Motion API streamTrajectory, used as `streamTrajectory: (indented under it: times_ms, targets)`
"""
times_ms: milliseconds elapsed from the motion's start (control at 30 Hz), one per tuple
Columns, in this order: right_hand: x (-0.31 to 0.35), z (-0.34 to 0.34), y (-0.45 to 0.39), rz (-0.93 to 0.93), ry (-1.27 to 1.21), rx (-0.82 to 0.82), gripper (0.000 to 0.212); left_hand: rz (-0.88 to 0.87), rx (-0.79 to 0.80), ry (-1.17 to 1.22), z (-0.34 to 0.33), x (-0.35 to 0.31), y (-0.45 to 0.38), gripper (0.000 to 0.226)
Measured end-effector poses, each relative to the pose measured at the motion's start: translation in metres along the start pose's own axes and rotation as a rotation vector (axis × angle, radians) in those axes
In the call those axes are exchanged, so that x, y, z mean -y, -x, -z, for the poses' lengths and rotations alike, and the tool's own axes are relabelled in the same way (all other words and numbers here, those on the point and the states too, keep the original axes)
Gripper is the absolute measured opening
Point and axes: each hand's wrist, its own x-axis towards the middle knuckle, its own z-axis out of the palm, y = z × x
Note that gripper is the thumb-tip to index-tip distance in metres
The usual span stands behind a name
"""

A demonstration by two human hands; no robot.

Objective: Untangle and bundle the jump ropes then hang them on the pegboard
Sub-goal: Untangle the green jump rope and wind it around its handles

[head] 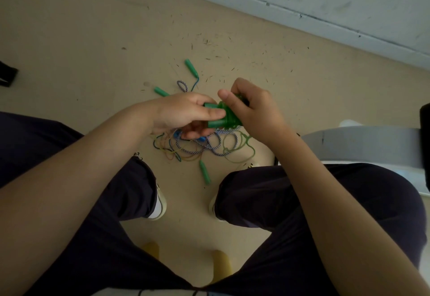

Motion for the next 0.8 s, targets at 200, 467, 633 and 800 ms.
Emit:
streamTrajectory:
  times_ms: [200,467,633,800]
  targets:
    - [0.005,0.001,0.002,0.046,-0.043,-0.095,0.042,0.074,0.163,0.204,0.005,0.002,0.003,0.031]
    - [0.006,-0.006,0.002,0.064,-0.020,0.036,0.041,0.106,0.004,-0.162,-0.003,-0.003,0.003,0.087]
    - [-0.001,-0.005,0.001,-0.039,-0.060,0.119,0.031,0.089,-0.065,-0.256,-0.007,0.000,-0.001,0.087]
    - [-0.001,0.003,-0.001,-0.098,-0.270,0.151,0.040,0.057,-0.131,-0.306,-0.010,0.000,-0.002,0.062]
